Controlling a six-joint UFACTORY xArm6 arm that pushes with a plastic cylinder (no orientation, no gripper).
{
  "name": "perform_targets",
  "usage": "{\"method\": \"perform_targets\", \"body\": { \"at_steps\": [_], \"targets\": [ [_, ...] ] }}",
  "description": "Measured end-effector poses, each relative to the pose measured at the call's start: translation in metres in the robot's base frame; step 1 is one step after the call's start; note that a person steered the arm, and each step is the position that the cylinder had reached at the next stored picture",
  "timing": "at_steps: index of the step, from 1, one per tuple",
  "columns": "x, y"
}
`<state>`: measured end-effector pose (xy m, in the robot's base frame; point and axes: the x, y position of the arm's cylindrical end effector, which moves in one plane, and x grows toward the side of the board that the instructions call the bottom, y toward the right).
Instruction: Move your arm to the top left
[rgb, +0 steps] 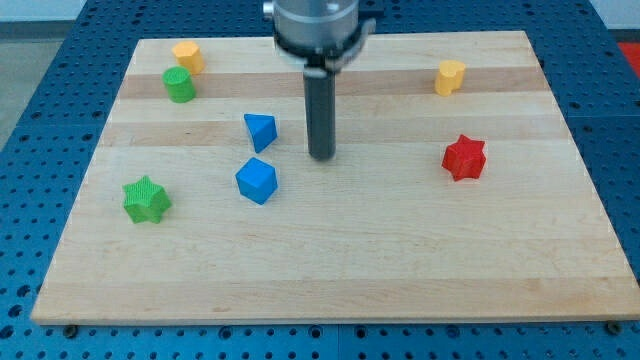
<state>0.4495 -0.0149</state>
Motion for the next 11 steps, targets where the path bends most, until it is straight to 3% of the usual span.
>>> {"method": "perform_targets", "body": {
  "at_steps": [2,3,4,7,11],
  "targets": [
    [0.014,0.000],
    [0.053,0.000],
    [0.058,0.000],
    [0.058,-0.073],
    [0.043,-0.094]
  ]
}}
